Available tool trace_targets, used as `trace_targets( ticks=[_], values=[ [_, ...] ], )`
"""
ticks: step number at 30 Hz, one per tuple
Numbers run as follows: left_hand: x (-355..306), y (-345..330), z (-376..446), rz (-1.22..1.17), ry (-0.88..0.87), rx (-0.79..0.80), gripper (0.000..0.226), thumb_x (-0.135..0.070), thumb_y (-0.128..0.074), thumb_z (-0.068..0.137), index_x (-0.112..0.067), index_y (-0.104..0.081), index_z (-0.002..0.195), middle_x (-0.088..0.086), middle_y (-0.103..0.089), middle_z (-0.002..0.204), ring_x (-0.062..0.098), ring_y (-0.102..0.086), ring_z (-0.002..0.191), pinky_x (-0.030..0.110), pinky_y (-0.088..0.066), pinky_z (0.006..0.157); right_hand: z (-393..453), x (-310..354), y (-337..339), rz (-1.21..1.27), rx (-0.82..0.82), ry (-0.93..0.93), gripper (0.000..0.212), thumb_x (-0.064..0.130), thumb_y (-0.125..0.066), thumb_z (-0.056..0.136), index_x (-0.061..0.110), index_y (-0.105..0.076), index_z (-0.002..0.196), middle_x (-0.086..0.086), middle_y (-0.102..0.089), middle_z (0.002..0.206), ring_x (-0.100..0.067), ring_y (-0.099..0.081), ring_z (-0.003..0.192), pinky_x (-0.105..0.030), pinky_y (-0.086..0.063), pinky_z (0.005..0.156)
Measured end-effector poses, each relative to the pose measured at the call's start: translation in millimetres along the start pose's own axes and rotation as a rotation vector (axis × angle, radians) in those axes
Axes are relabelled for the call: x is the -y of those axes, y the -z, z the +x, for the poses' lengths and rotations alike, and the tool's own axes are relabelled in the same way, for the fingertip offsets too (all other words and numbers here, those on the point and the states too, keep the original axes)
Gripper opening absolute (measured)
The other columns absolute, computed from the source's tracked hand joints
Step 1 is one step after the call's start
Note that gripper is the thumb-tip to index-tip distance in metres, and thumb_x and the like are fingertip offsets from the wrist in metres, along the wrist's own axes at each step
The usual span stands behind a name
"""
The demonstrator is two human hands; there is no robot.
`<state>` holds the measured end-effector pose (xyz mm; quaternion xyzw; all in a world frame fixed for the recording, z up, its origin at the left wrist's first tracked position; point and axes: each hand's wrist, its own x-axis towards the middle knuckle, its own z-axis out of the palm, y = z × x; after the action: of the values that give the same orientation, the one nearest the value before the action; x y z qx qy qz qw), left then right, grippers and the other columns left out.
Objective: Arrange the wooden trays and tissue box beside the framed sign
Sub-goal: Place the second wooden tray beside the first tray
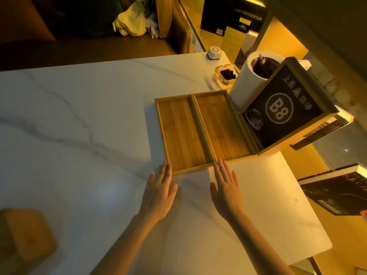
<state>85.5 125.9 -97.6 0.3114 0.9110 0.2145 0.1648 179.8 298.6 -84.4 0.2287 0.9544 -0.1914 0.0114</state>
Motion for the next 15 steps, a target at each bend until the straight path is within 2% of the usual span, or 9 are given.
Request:
trace_targets(
  ticks=[2, 5, 7, 10, 15],
  values=[
    [0.7, -0.8, 0.1, 0.007, 0.002, 0.008, 0.071, -0.052, -0.006, 0.079, -0.015, 0.005, 0.137, 0.009, -0.009, 0.154, 0.020, -0.006, 0.142, 0.036, -0.004, 0.110, 1.7, 0.6, -0.9, -0.069, 0.061, 0.037, 0.057, 0.026, -0.035, 0.096, 0.018, -0.004, 0.144, 0.001, 0.015, 0.145, -0.023, 0.016, 0.137, -0.036, 0.010, 0.111],
    [1.5, -0.7, 0.1, 0.018, -0.009, 0.018, 0.067, -0.051, -0.007, 0.079, -0.015, 0.009, 0.133, 0.010, -0.009, 0.154, 0.023, -0.009, 0.142, 0.042, -0.011, 0.114, 1.5, 1.9, -2.2, -0.108, 0.094, 0.053, 0.057, 0.028, -0.032, 0.096, 0.017, -0.002, 0.144, -0.001, 0.017, 0.145, -0.026, 0.014, 0.139, -0.037, 0.007, 0.112],
    [1.5, 0.7, 0.3, 0.019, -0.015, 0.028, 0.066, -0.052, -0.005, 0.078, -0.016, 0.011, 0.131, 0.010, -0.007, 0.154, 0.023, -0.007, 0.142, 0.043, -0.012, 0.115, 1.6, 1.4, -4.7, -0.105, 0.074, 0.058, 0.056, 0.024, -0.037, 0.095, 0.014, -0.010, 0.144, -0.004, 0.006, 0.149, -0.027, 0.006, 0.140, -0.038, 0.000, 0.113],
    [1.9, 1.5, 0.8, 0.030, -0.014, 0.057, 0.068, -0.054, -0.001, 0.075, -0.016, 0.014, 0.130, 0.009, -0.003, 0.155, 0.021, -0.003, 0.143, 0.039, -0.009, 0.115, 1.8, -1.4, -8.5, -0.100, 0.032, 0.066, 0.055, 0.017, -0.048, 0.091, 0.008, -0.025, 0.140, -0.014, -0.021, 0.150, -0.032, -0.009, 0.138, -0.048, -0.016, 0.112],
    [1.4, 1.3, 2.0, 0.023, -0.011, 0.062, 0.070, -0.053, -0.001, 0.075, -0.014, 0.013, 0.131, 0.010, -0.004, 0.155, 0.022, -0.005, 0.143, 0.040, -0.011, 0.116, 2.8, -2.2, -11.1, -0.099, -0.006, 0.069, 0.054, 0.011, -0.055, 0.087, 0.005, -0.034, 0.136, -0.017, -0.034, 0.146, -0.032, -0.017, 0.134, -0.048, -0.021, 0.107]
  ],
)
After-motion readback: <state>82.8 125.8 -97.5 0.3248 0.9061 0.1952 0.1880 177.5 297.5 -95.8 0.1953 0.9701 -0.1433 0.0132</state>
